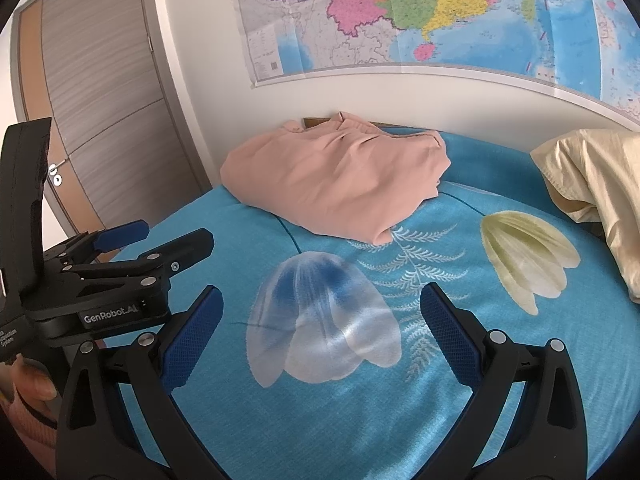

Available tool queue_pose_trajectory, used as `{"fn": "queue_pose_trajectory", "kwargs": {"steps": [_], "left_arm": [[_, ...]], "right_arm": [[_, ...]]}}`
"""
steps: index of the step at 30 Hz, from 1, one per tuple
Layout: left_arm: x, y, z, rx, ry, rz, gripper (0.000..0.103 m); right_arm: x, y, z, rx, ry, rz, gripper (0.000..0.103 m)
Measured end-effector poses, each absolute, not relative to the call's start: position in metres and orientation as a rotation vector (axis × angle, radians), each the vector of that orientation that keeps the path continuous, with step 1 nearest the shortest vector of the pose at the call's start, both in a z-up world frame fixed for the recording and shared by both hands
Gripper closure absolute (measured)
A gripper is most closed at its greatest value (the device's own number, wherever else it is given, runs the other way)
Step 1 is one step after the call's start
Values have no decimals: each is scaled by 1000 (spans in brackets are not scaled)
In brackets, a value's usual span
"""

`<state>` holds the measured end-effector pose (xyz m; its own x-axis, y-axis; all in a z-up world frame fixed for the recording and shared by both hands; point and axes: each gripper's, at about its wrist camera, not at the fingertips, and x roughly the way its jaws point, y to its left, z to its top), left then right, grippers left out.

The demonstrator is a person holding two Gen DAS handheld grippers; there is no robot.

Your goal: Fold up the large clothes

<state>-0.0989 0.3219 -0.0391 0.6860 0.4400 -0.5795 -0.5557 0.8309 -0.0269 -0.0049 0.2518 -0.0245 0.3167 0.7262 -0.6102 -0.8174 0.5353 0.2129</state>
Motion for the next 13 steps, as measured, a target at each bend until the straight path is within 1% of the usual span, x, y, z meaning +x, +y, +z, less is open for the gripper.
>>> {"fn": "queue_pose_trajectory", "kwargs": {"steps": [13], "left_arm": [[-100, 316, -41, -217, 606, 566, 7]], "right_arm": [[-8, 247, -23, -151, 717, 1014, 6]]}}
